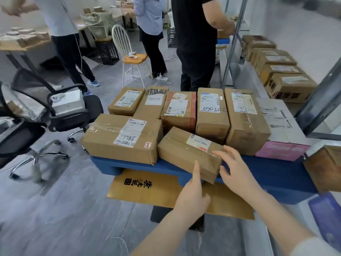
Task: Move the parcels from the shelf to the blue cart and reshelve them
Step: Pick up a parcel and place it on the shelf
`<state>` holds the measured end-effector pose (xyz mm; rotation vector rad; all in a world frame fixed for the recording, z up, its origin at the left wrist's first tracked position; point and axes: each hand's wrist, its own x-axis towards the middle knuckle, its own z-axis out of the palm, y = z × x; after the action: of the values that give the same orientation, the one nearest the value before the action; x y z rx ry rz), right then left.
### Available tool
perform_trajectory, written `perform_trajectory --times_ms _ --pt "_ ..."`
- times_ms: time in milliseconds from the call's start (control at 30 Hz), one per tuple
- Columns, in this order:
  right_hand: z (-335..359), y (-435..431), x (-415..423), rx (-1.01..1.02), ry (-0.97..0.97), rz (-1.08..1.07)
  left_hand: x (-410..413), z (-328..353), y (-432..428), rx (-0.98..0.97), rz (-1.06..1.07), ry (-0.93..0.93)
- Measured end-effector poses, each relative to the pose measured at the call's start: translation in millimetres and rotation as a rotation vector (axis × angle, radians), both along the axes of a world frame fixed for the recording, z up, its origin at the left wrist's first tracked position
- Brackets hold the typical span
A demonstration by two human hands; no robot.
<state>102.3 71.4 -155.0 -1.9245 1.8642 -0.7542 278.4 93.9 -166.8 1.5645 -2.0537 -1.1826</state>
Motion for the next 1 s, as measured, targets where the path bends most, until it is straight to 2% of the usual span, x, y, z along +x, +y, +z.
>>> perform_trajectory --times_ms 100,200,367,433,500,600,867,1000 --pt "-10.8 8.4 10.5 0.037 -0.068 0.002 5.1 3.8 -9.0 -0.031 0.001 0.019" --pt "-18.3 6.2 18.2 0.027 -0.026 -0.019 24.4 14.2 -23.1 -0.138 0.009 -0.057" --pt "-19.7 -0.7 3.9 0.014 0.012 -0.005 67.3 30.1 -50.7 -0.628 0.013 -0.396" --pt "-18.6 -2.2 -5.5 0.029 0.008 0.005 83.0 29.4 -61.9 -0.727 0.110 -0.554" --pt "-17.4 -4.2 -10.1 0.054 0.010 0.007 96.6 27.8 -69.9 -0.654 0.205 -0.648" --pt "-17.1 -8.4 -7.4 0.073 0.018 -0.009 106.0 20.2 -77.1 -0.503 0.225 -0.679" --pt "-21.0 -15.9 12.5 0.074 0.035 -0.042 96.3 17.4 -78.8 -0.456 0.180 -0.544" --pt "-19.9 -14.8 22.2 0.090 -0.002 -0.041 96.3 19.2 -79.4 -0.421 0.135 -0.568"
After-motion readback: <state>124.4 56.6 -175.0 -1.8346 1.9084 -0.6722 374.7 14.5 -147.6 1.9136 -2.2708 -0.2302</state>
